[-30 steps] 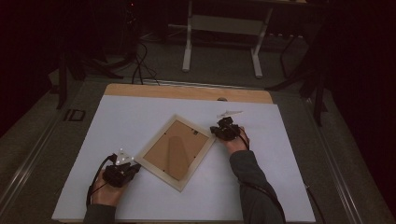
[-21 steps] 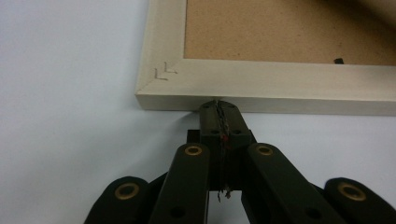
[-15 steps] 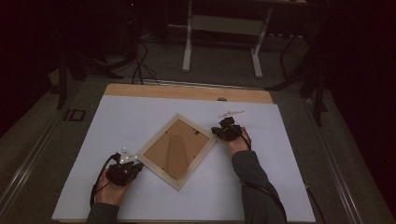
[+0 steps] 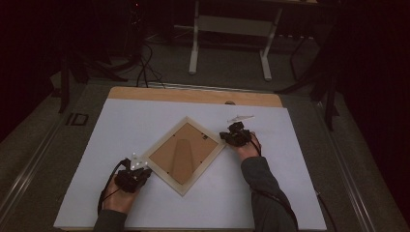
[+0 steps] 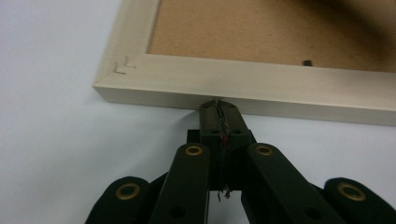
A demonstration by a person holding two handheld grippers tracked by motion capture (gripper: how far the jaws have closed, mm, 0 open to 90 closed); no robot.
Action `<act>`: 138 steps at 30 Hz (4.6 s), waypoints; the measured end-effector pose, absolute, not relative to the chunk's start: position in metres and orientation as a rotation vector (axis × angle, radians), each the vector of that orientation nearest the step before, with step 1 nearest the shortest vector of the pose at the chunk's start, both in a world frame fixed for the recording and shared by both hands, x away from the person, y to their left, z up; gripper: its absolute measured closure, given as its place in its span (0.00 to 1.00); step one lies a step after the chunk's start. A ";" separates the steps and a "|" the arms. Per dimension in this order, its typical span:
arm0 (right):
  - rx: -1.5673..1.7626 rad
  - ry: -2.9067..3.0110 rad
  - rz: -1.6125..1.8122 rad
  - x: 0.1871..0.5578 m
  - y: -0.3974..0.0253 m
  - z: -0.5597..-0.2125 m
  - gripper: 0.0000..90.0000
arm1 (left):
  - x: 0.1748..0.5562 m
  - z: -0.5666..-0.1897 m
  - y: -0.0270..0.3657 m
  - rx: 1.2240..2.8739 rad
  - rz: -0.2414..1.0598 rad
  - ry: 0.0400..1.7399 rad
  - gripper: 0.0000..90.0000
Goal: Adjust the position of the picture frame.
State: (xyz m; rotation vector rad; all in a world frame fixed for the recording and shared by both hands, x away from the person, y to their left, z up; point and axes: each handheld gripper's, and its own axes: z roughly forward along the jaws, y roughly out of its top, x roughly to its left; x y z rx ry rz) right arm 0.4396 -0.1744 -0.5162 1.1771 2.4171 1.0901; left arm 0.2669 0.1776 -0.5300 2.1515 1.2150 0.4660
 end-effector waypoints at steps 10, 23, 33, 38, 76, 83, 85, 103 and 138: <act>1.164 2.423 1.062 0.439 -0.179 -0.515 1.00 | 0.269 -0.530 0.170 2.155 0.439 1.192 1.00; 1.173 2.426 1.031 0.436 -0.188 -0.517 1.00 | 0.265 -0.529 0.160 2.174 0.424 1.168 1.00; 1.162 2.439 0.990 0.431 -0.193 -0.520 1.00 | 0.271 -0.528 0.161 2.172 0.401 1.182 1.00; 1.134 2.449 0.963 0.429 -0.193 -0.521 1.00 | 0.276 -0.528 0.162 2.164 0.397 1.194 1.00; 1.164 2.473 0.949 0.409 -0.210 -0.523 1.00 | 0.306 -0.529 0.161 2.093 0.399 1.283 1.00; 1.170 2.470 0.975 0.402 -0.215 -0.525 1.00 | 0.315 -0.530 0.164 2.068 0.381 1.298 1.00; 1.184 2.469 0.978 0.400 -0.217 -0.525 1.00 | 0.318 -0.530 0.164 2.070 0.380 1.299 1.00; 1.143 2.449 1.035 0.379 -0.222 -0.522 1.00 | 0.344 -0.530 0.164 2.062 0.405 1.308 1.00; 1.118 2.393 1.127 0.353 -0.225 -0.526 1.00 | 0.369 -0.527 0.156 2.054 0.399 1.345 1.00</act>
